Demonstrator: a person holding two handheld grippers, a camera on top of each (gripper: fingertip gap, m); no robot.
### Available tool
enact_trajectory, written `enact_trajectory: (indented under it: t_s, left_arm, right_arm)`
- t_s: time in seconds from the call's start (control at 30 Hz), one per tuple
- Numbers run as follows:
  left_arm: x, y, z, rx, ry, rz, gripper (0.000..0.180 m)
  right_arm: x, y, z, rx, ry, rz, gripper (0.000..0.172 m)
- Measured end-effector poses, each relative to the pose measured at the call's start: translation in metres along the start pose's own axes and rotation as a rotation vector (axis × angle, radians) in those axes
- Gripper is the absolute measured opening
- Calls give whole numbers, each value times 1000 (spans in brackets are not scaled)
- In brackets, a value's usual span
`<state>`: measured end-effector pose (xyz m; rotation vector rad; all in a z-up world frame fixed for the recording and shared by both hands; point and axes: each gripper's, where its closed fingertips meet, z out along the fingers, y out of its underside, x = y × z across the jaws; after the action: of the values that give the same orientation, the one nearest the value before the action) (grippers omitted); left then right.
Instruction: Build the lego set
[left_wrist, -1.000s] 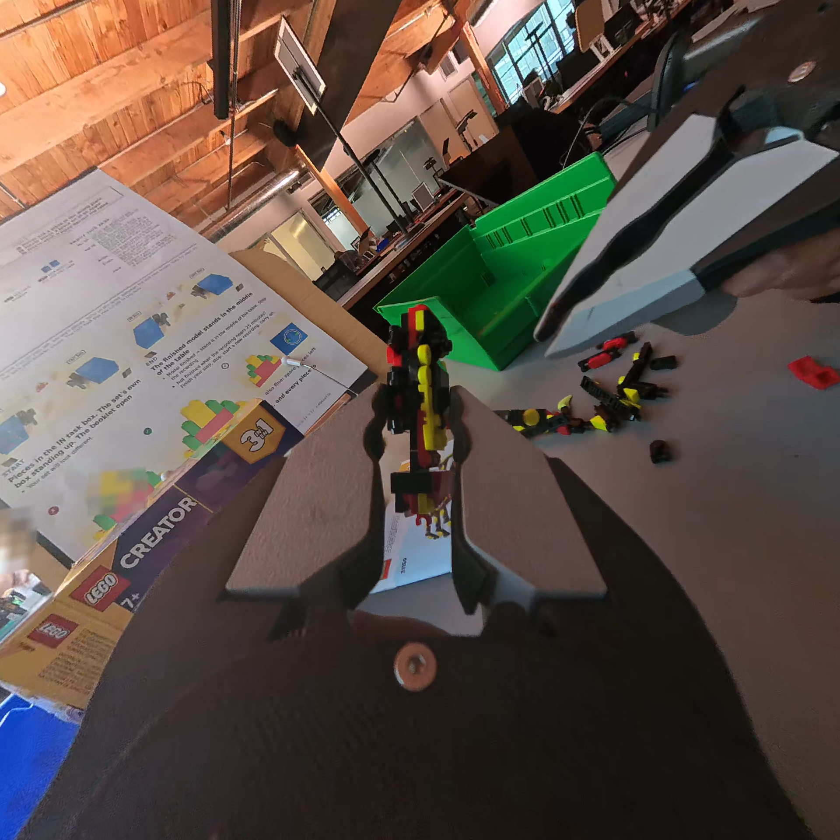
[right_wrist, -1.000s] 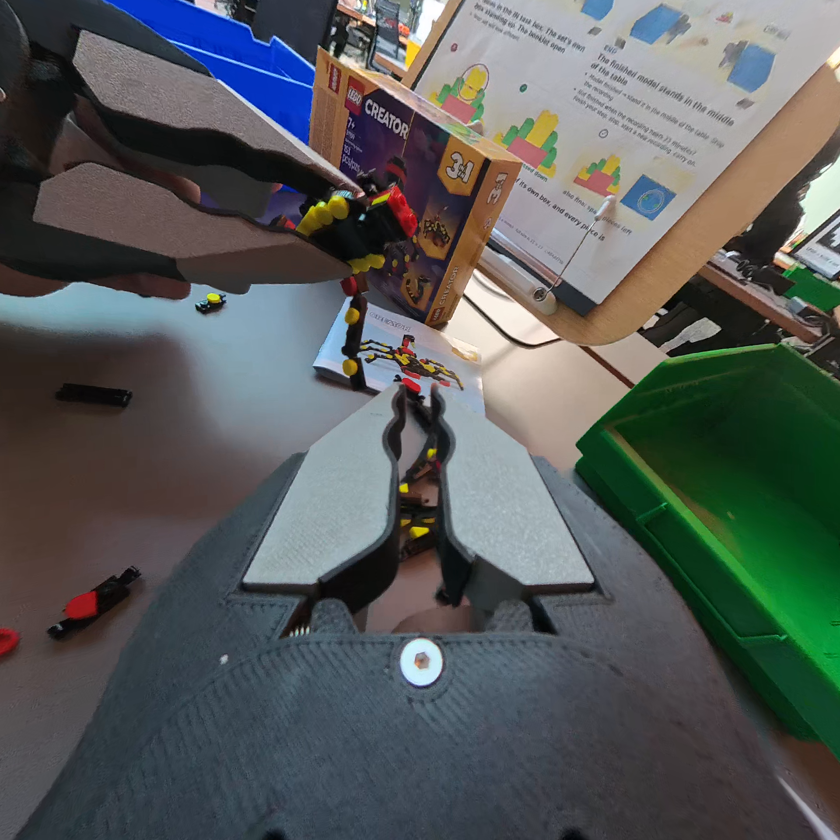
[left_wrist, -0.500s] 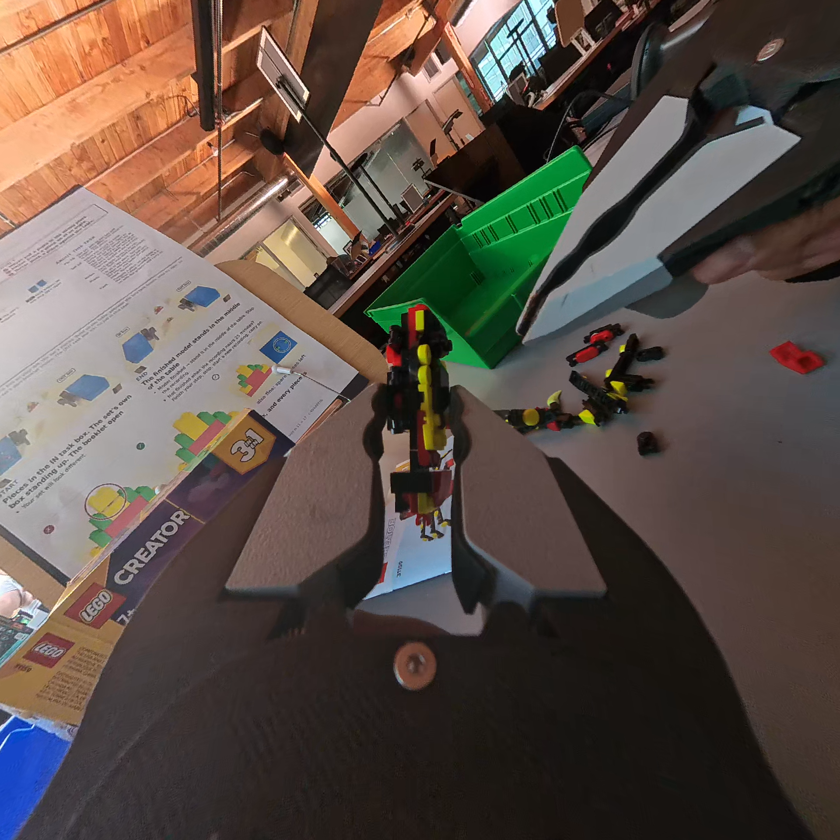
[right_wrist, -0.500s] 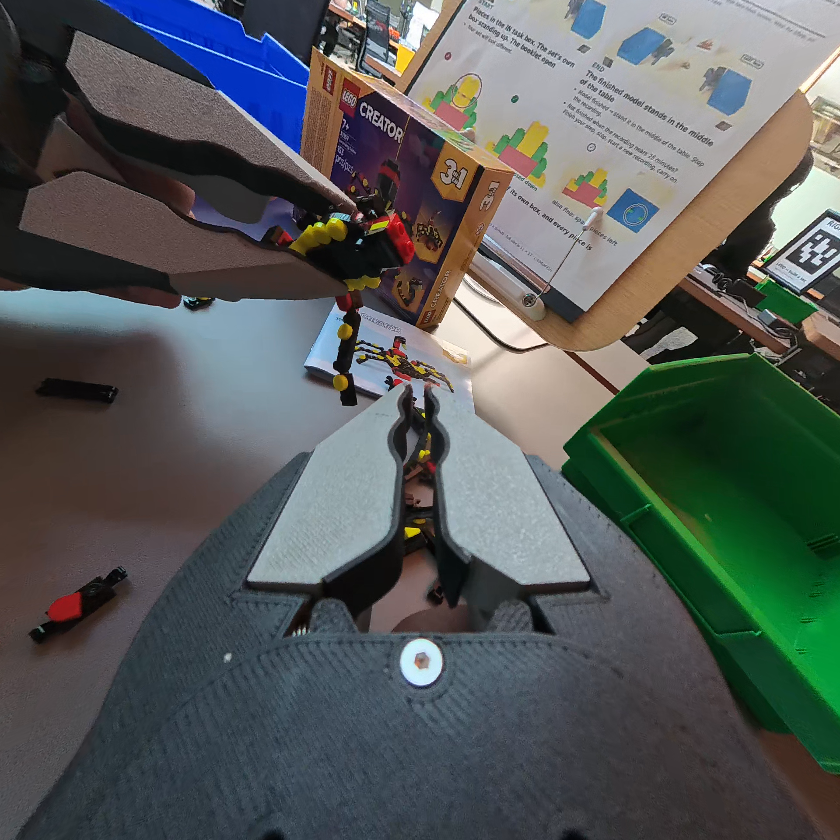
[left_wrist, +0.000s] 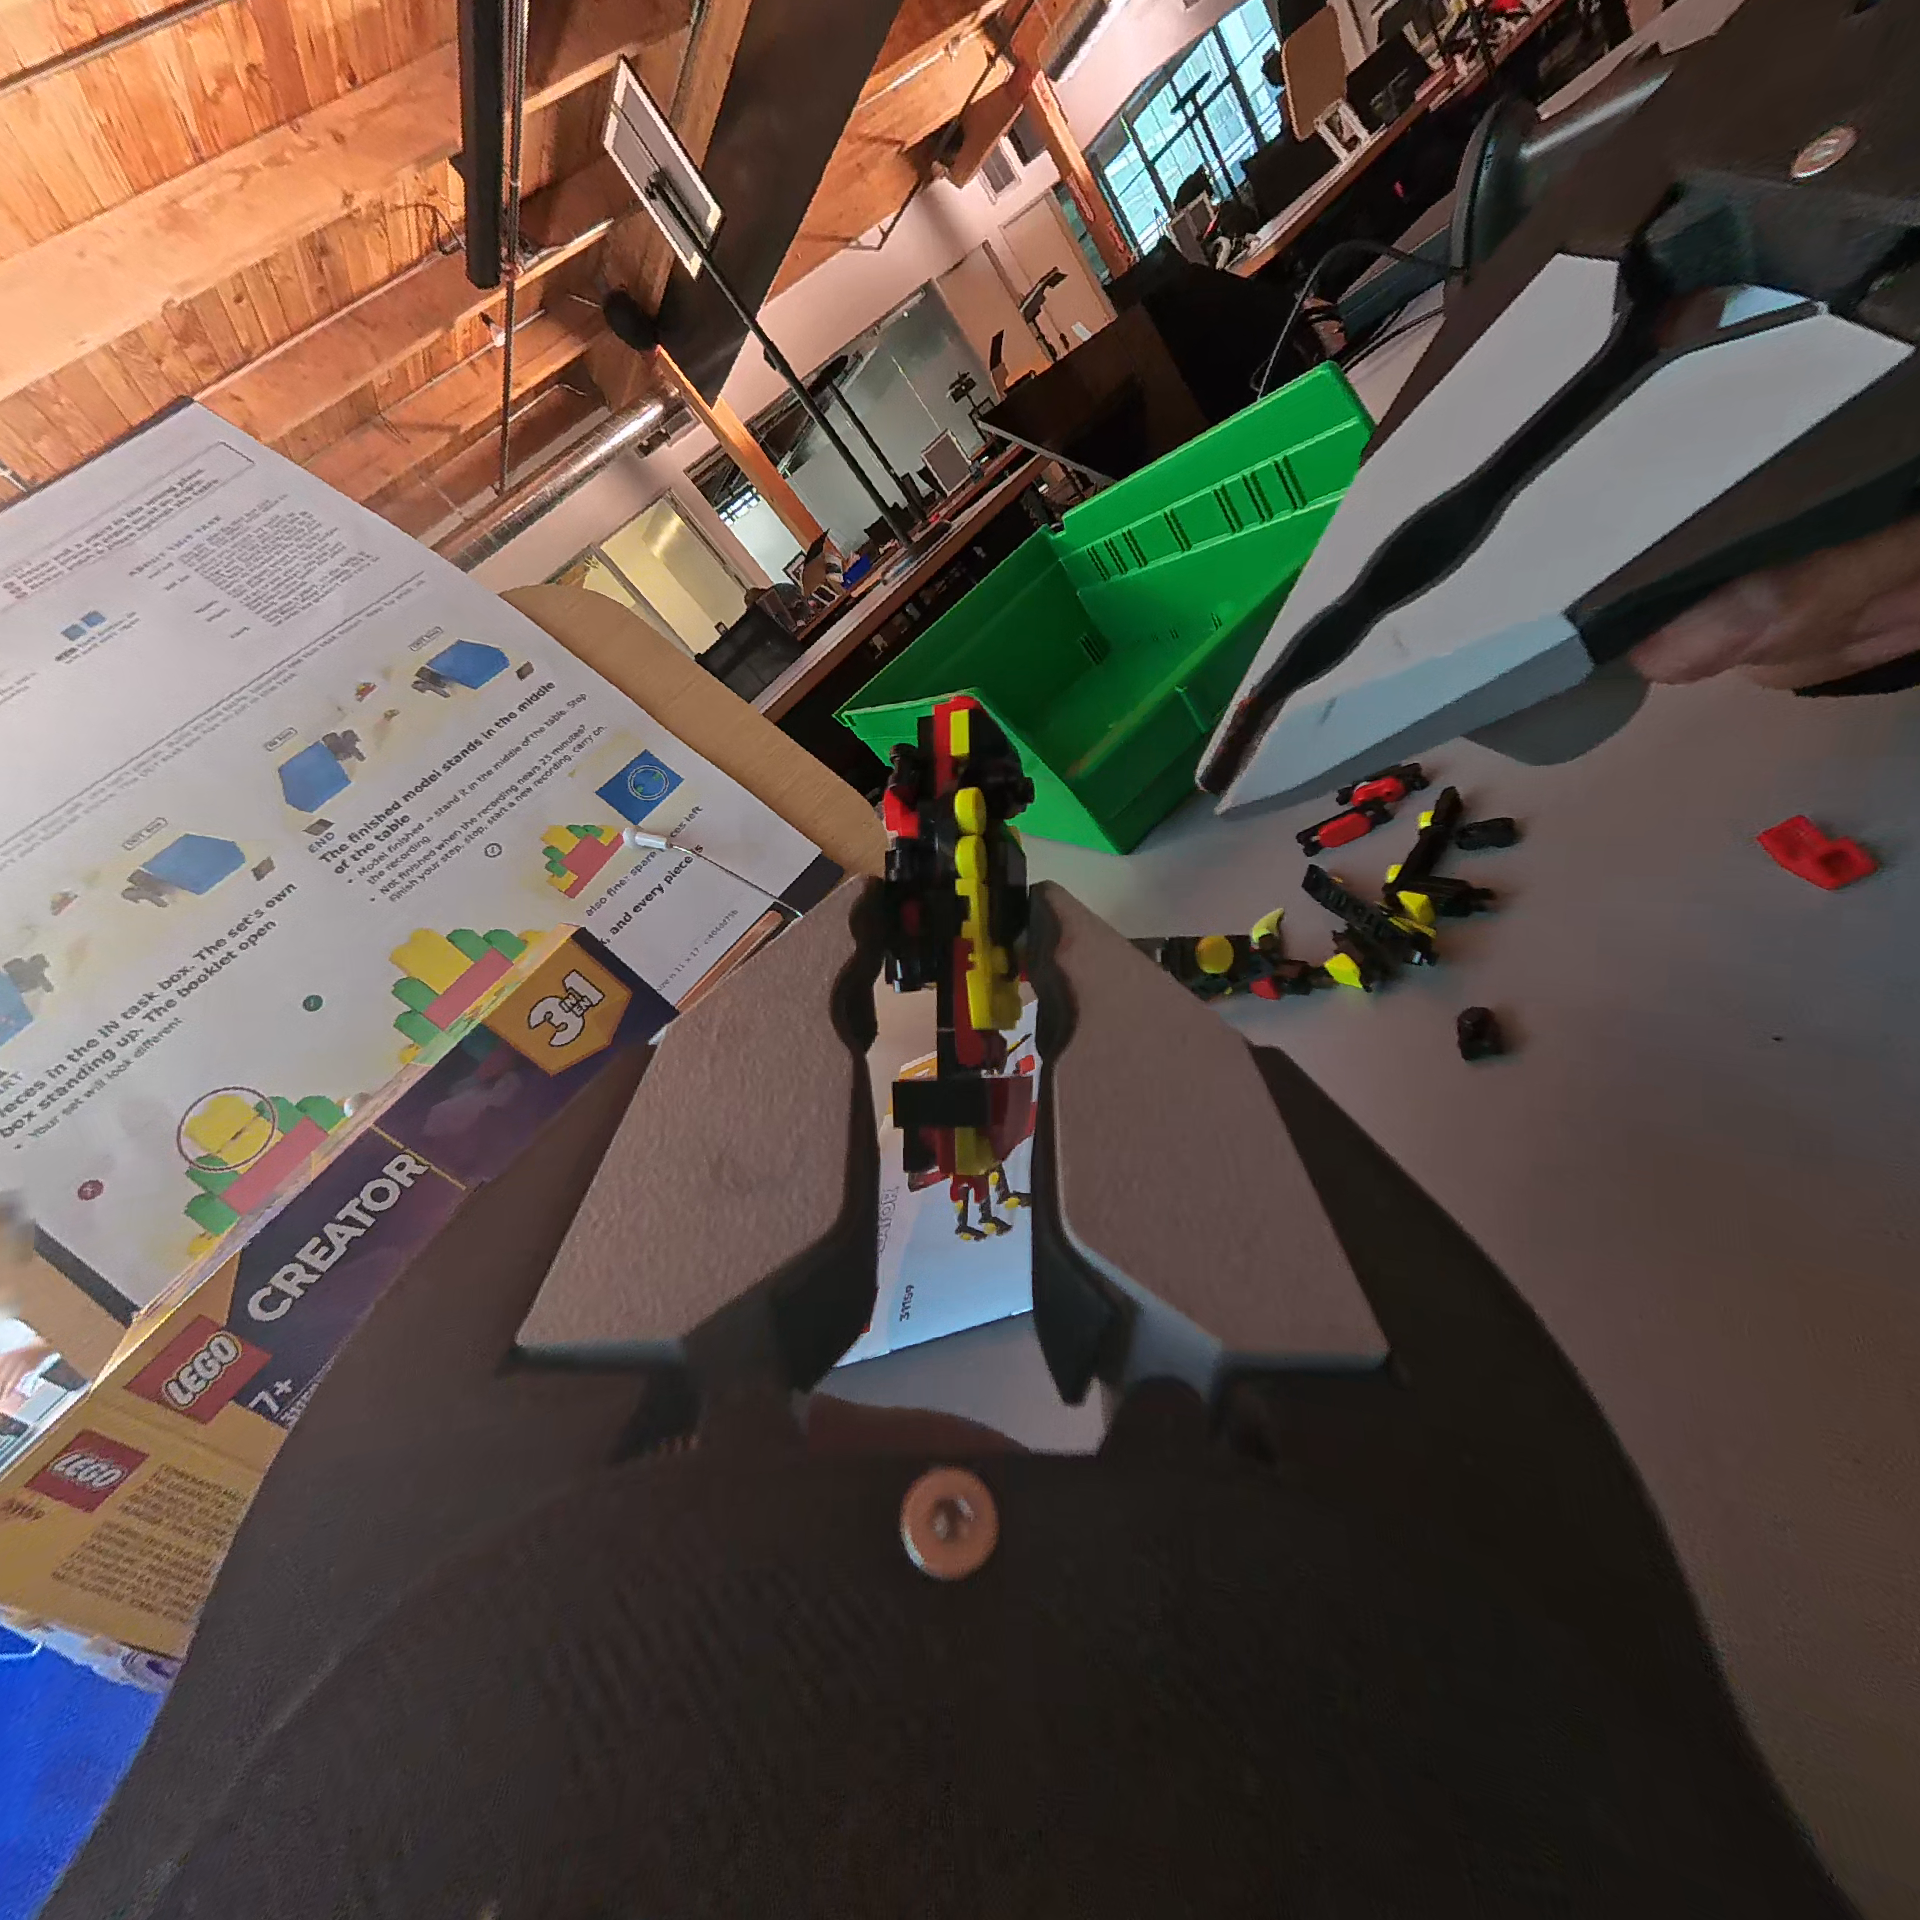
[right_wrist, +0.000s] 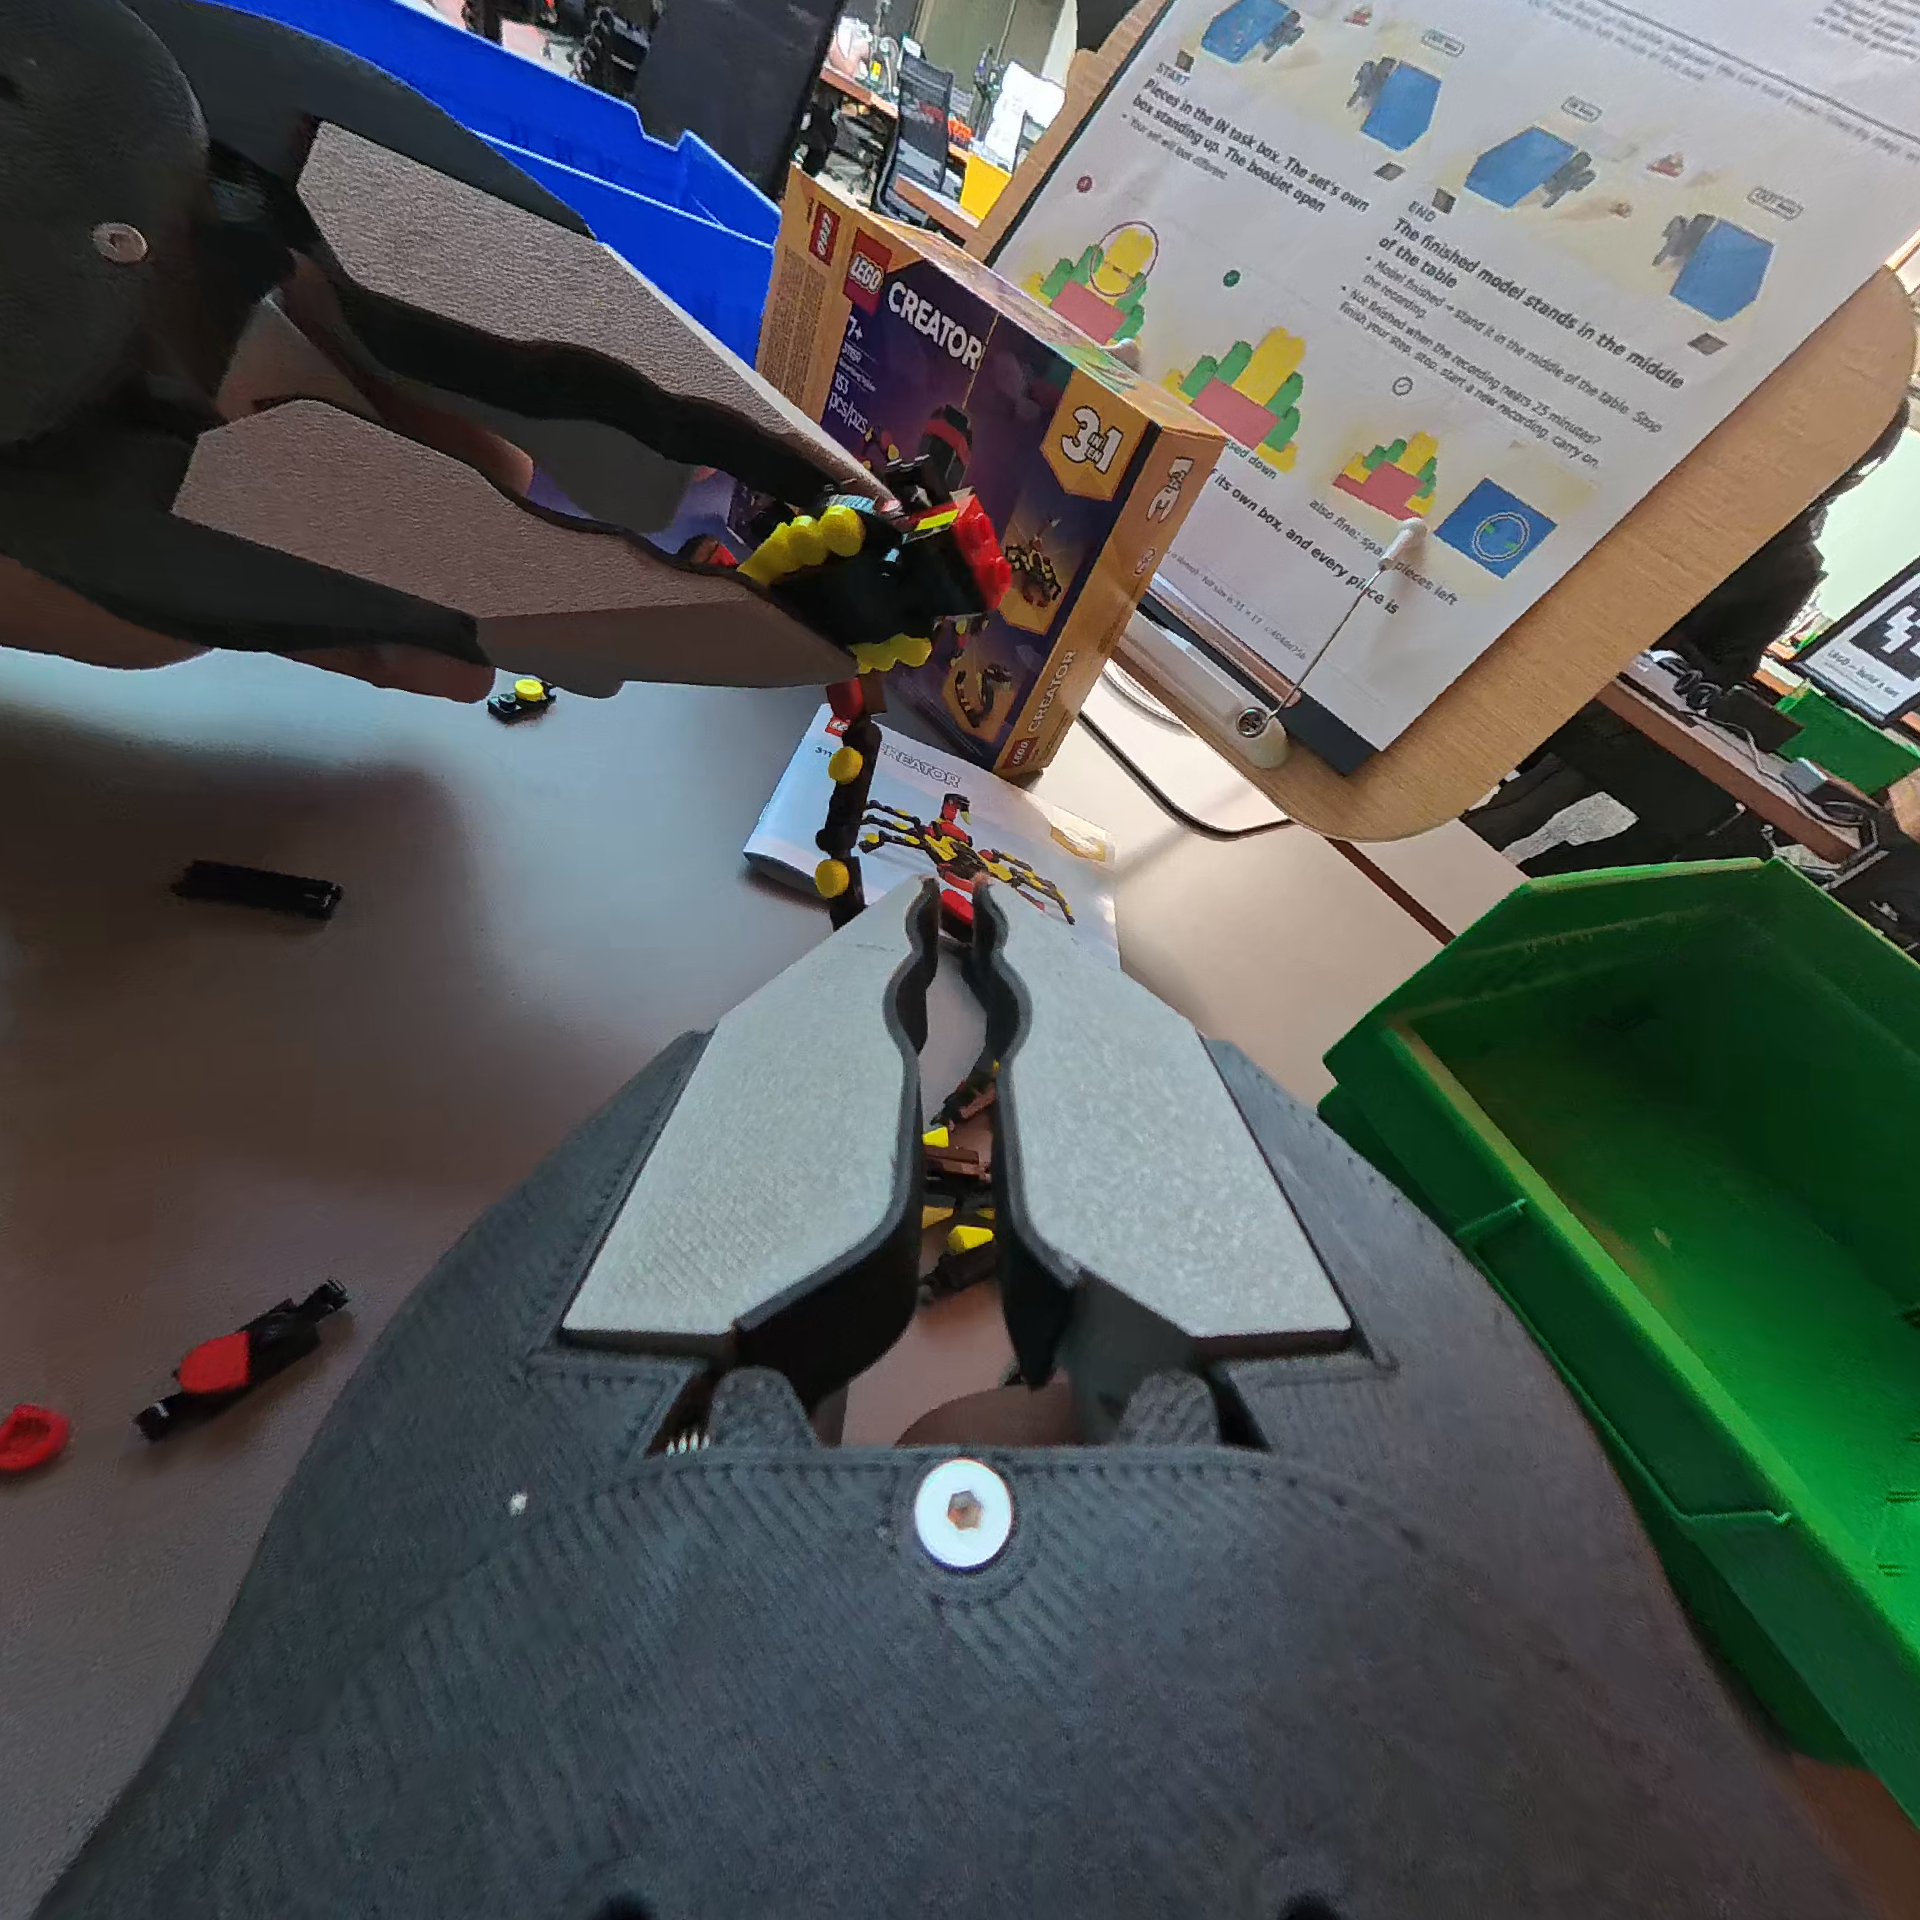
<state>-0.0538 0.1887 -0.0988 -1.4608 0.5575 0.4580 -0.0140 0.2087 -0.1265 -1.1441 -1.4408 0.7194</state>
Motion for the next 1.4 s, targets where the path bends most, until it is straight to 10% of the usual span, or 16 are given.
enact_trajectory:
  t_s: [0.03,1.13,1.4]
  left_arm:
    - [0,0,0,0,1,1,24]
    - [-1,-17,-10,138,226,-433,24]
    - [24,-16,-11,89,430,-534,24]
  right_arm:
    - [0,0,0,-1,1,-2,3]
    - [-45,-31,-11,170,-310,153,30]
    - [-36,-13,-5,81,-279,123,0]
